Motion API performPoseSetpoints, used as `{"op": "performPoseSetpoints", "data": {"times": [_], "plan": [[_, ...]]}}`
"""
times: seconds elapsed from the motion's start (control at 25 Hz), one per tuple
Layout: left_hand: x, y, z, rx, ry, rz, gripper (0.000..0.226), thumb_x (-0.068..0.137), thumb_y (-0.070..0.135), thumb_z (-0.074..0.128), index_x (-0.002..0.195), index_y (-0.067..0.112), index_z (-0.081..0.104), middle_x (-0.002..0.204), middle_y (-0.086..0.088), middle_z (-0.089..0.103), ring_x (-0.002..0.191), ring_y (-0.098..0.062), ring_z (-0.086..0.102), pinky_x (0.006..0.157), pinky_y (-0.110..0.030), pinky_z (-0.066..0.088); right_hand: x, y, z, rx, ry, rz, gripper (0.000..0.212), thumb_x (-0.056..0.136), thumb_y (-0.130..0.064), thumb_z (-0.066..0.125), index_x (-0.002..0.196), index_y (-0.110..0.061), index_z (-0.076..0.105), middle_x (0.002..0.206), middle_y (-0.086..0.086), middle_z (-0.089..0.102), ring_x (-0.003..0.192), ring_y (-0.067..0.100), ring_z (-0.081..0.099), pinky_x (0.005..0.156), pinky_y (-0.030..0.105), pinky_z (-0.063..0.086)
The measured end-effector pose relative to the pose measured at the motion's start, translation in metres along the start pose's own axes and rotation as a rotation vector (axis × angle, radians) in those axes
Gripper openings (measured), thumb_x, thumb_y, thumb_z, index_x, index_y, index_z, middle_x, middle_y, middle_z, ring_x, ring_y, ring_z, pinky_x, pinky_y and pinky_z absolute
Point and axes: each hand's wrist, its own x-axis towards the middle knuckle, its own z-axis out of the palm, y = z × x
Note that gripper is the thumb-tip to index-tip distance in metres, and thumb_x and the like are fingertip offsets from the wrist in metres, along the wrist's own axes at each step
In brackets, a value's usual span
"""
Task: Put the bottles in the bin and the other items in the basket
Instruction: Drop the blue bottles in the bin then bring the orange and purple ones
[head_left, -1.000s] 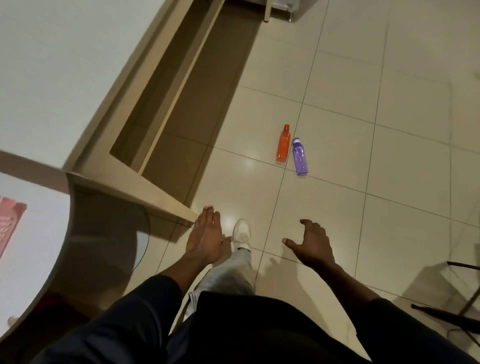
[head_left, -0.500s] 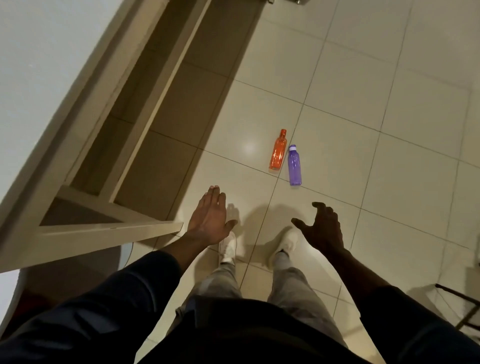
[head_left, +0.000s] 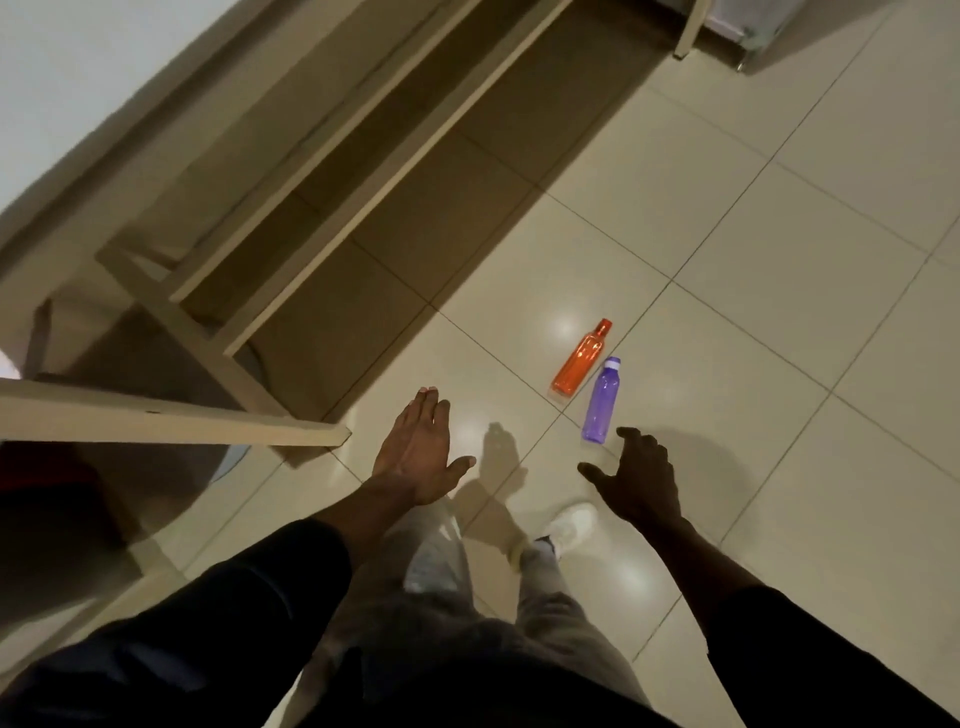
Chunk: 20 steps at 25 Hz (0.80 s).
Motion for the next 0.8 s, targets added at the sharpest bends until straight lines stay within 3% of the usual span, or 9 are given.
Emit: {"op": "performPoseSetpoints", "data": {"times": [0.4, 0.64, 0.8], "plan": [[0.102, 0.086, 0.021, -0.04, -0.041, -0.017, 0.092, 0.095, 0.064, 0.056, 0.158, 0.003, 0.028, 0.168, -0.018, 0.03, 0.155, -0.033, 0.028, 0.126, -0.044, 0.029, 0.127, 0.046, -0.039, -0.108, -0.086, -0.078, 0.09, 0.077, -0.062, 0.081, 0.143, -0.011, 0.045, 0.13, 0.015, 0.06, 0.119, 0.032, 0.059, 0.093, 0.044, 0.055], [0.196, 0.095, 0.044, 0.105, -0.146, 0.061, 0.088, 0.096, 0.064, 0.055, 0.156, 0.005, 0.028, 0.165, -0.018, 0.032, 0.153, -0.033, 0.03, 0.125, -0.043, 0.03, 0.218, 0.076, -0.041, -0.102, -0.091, -0.062, 0.09, 0.08, -0.06, 0.079, 0.147, -0.012, 0.043, 0.134, 0.016, 0.058, 0.123, 0.035, 0.055, 0.094, 0.047, 0.053], [0.262, 0.115, 0.062, 0.086, -0.145, 0.08, 0.084, 0.097, 0.06, 0.055, 0.156, 0.006, 0.031, 0.164, -0.017, 0.034, 0.154, -0.033, 0.029, 0.126, -0.044, 0.028, 0.278, 0.099, -0.023, -0.091, -0.188, -0.046, 0.087, 0.083, -0.056, 0.078, 0.148, -0.013, 0.041, 0.14, 0.015, 0.053, 0.129, 0.034, 0.051, 0.092, 0.044, 0.051]]}}
